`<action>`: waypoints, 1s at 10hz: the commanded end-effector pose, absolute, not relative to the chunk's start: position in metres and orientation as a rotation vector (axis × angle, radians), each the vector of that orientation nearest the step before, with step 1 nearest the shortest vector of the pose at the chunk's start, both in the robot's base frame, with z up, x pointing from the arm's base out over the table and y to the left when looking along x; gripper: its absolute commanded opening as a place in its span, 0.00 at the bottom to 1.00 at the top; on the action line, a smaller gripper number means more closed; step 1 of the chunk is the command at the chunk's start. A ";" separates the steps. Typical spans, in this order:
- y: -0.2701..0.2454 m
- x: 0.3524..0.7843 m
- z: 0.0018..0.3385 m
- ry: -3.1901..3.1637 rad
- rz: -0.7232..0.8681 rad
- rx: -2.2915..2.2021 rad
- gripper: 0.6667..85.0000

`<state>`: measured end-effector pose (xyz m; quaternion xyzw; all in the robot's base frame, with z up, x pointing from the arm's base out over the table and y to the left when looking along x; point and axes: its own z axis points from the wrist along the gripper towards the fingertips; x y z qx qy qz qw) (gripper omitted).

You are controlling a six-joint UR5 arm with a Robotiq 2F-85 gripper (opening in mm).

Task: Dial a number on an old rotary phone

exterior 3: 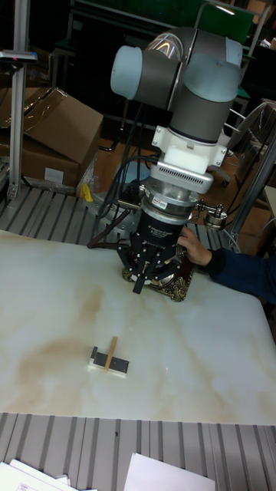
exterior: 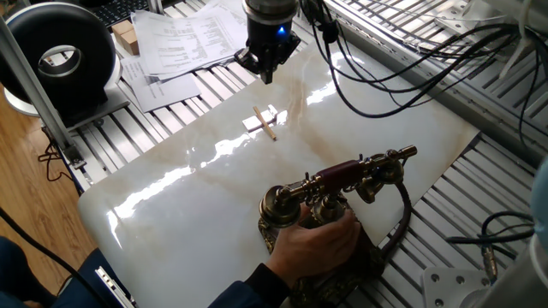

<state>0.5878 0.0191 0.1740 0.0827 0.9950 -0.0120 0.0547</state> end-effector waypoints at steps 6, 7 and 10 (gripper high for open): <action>-0.002 0.647 0.141 3.085 0.053 0.270 0.38; -0.001 0.649 0.133 3.099 0.056 0.288 0.38; -0.001 0.664 0.102 3.074 0.038 0.314 0.37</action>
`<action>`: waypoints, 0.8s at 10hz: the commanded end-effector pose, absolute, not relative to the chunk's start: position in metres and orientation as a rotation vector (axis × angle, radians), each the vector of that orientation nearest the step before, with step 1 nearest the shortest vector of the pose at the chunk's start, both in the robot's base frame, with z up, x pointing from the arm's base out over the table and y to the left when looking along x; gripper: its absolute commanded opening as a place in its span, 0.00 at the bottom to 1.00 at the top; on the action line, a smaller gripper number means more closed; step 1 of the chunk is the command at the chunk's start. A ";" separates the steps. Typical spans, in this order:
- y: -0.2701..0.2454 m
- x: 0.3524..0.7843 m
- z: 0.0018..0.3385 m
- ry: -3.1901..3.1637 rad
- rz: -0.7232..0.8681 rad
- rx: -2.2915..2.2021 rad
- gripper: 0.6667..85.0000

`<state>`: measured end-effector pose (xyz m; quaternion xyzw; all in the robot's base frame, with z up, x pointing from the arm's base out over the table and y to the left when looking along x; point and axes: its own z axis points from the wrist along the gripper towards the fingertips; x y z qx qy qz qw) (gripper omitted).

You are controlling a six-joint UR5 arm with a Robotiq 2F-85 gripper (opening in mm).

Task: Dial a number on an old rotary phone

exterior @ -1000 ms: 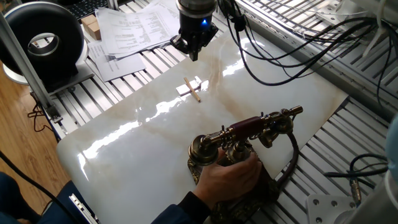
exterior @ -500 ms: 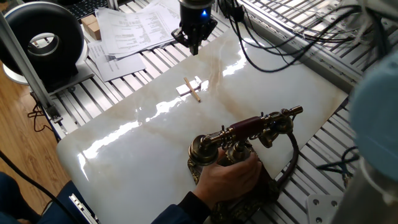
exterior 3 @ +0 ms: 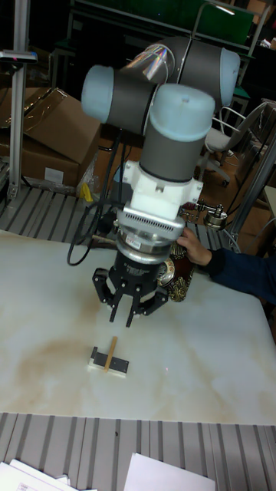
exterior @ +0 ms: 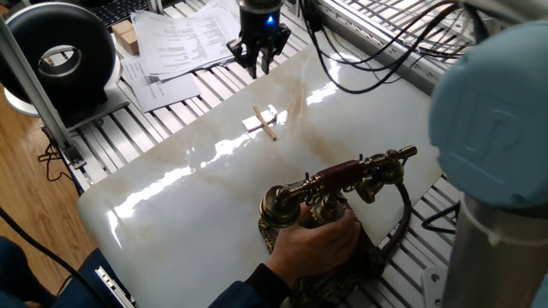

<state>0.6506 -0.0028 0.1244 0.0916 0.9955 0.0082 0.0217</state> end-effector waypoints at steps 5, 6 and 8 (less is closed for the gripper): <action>0.000 0.662 0.068 3.095 0.018 0.294 0.37; -0.001 0.662 0.063 3.094 0.004 0.294 0.37; -0.004 0.660 0.053 3.094 -0.006 0.289 0.36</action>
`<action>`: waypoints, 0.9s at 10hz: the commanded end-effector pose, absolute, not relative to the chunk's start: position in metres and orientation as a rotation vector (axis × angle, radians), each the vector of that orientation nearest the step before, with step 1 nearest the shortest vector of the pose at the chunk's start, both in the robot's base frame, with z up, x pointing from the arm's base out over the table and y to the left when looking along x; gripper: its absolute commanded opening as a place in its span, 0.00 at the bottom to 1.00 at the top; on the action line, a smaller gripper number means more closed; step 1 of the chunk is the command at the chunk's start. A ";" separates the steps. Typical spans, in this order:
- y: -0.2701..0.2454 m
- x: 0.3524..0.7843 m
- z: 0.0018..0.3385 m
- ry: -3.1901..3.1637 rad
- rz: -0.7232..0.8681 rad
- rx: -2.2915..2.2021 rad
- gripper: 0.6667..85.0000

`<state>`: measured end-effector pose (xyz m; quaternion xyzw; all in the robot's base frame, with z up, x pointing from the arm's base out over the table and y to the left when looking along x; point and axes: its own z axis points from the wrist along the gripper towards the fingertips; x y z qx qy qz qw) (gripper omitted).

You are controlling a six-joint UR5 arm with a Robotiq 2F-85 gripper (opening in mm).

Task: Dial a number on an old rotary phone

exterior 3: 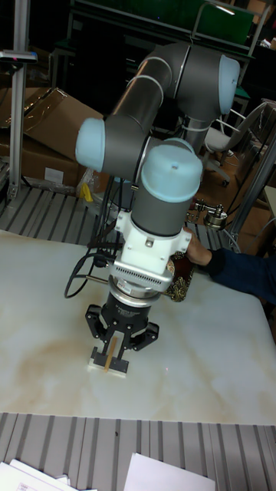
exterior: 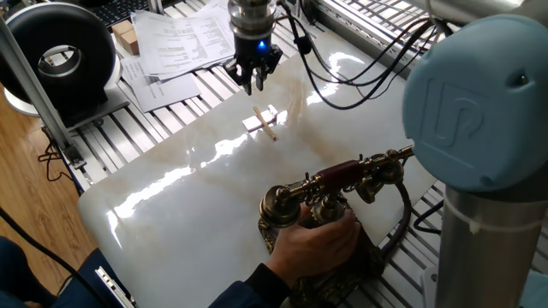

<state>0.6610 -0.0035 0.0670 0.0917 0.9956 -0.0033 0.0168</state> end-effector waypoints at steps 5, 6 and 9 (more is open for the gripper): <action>-0.007 0.652 0.031 3.076 -0.036 0.293 0.36; -0.005 0.651 0.029 3.073 -0.040 0.302 0.36; -0.001 0.654 0.021 3.057 -0.045 0.309 0.36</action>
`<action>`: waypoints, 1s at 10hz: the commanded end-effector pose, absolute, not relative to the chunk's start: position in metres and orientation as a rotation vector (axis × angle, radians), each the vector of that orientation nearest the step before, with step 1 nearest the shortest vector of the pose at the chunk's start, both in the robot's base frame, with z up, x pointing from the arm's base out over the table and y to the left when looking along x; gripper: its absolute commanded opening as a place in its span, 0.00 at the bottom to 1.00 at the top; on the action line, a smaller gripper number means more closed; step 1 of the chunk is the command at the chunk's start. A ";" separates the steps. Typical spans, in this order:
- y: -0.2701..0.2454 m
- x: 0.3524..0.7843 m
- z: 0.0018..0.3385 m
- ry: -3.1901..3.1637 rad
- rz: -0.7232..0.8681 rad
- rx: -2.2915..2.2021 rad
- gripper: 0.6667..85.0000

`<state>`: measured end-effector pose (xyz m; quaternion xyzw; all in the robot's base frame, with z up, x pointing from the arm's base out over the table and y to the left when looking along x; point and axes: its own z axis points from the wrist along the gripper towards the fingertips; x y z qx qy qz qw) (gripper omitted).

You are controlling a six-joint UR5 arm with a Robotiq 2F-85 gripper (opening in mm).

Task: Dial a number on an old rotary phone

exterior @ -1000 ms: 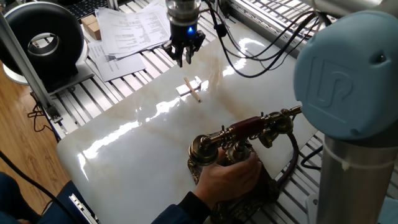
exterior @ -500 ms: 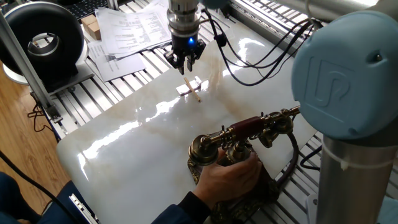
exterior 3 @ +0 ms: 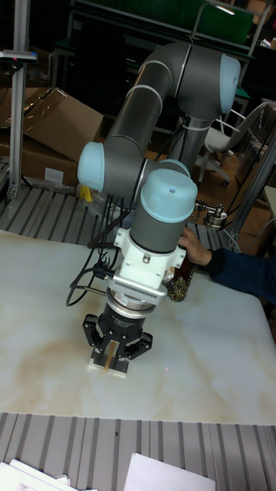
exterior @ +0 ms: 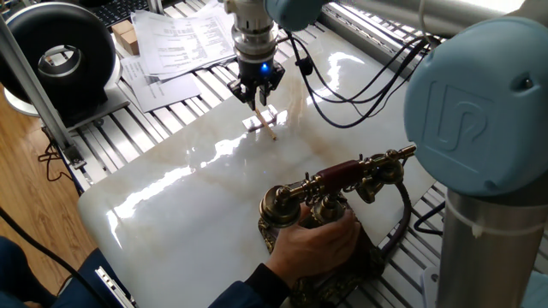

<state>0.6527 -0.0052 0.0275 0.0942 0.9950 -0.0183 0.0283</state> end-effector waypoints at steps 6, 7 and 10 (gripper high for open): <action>-0.002 0.658 0.013 3.037 -0.053 0.301 0.36; -0.003 0.659 0.012 3.033 -0.057 0.300 0.36; -0.004 0.660 0.010 3.030 -0.064 0.297 0.36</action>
